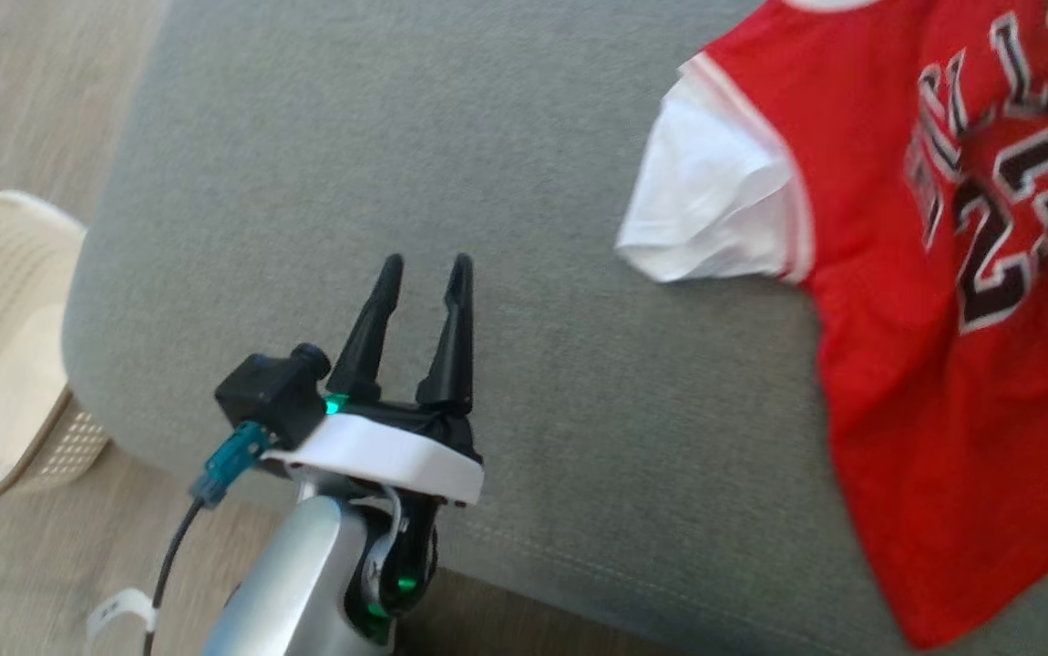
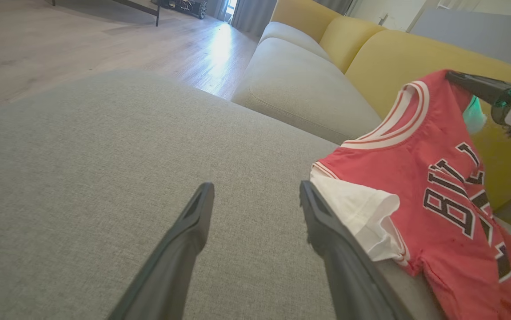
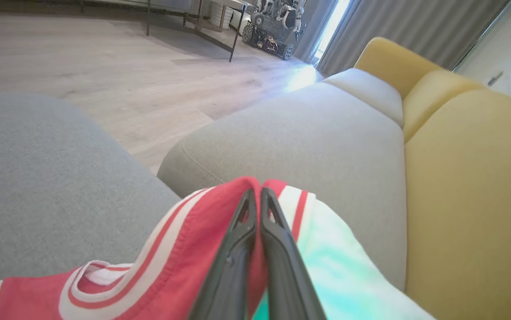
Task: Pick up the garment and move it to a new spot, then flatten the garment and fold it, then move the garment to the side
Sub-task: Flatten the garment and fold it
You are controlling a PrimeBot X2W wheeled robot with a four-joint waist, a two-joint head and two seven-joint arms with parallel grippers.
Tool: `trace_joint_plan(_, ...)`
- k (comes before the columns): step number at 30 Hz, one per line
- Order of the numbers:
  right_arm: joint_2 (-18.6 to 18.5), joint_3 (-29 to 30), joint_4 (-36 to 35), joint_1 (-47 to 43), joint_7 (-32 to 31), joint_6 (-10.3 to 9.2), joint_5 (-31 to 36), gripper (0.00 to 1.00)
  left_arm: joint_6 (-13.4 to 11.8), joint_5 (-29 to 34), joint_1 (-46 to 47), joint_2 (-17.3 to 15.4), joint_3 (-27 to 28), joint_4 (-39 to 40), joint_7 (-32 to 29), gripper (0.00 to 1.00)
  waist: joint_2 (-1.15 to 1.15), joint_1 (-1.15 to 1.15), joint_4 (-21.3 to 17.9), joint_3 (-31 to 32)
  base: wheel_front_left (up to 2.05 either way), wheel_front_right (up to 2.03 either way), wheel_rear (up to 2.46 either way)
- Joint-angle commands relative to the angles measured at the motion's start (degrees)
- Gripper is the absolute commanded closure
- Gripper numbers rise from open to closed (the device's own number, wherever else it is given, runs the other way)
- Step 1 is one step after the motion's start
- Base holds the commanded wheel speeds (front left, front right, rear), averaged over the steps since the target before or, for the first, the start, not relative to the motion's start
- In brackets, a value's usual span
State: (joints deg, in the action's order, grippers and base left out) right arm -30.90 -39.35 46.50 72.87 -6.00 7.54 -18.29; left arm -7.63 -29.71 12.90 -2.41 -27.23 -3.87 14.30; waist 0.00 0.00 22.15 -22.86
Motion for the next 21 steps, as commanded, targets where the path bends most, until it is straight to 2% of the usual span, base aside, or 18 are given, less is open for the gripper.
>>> trace_joint_plan(1,0.5,-0.7,-0.8,1.8,0.9,-0.05,0.9,1.00,-0.2,-0.4,1.8,-0.5,1.4,2.2,0.7,0.00,0.00,0.00,1.6,-1.5,0.00,0.00,0.00)
trace_joint_plan(9,1.7,-6.9,9.8,12.4,4.1,-0.05,7.6,1.00,-0.7,-2.4,2.7,-0.5,-1.2,3.1,0.7,0.00,0.00,0.00,5.0,-4.1,0.00,0.00,0.00)
trace_joint_plan(13,3.2,-5.9,15.3,15.5,6.8,-0.05,9.6,1.00,-0.9,-2.3,3.0,-0.5,-1.7,3.1,0.7,0.00,0.00,0.00,4.6,-4.5,0.00,0.00,0.00)
trace_joint_plan(14,3.8,-5.5,16.3,15.6,7.8,-0.05,10.1,0.54,-0.9,-2.2,3.1,-0.5,-1.7,3.0,0.7,0.00,0.00,0.00,4.2,-4.4,0.00,0.00,0.00)
trace_joint_plan(15,4.7,-4.8,17.4,15.3,8.6,-0.05,10.0,0.00,-0.9,-1.9,3.2,-0.5,-1.5,2.9,0.7,0.00,0.00,0.00,3.6,-4.2,0.00,0.00,0.00)
trace_joint_plan(21,9.6,-2.1,22.5,10.7,12.7,-0.05,7.9,0.00,-0.7,0.0,3.6,-0.5,0.5,2.0,0.7,0.00,0.00,0.00,-1.0,-1.2,0.00,0.00,0.00)
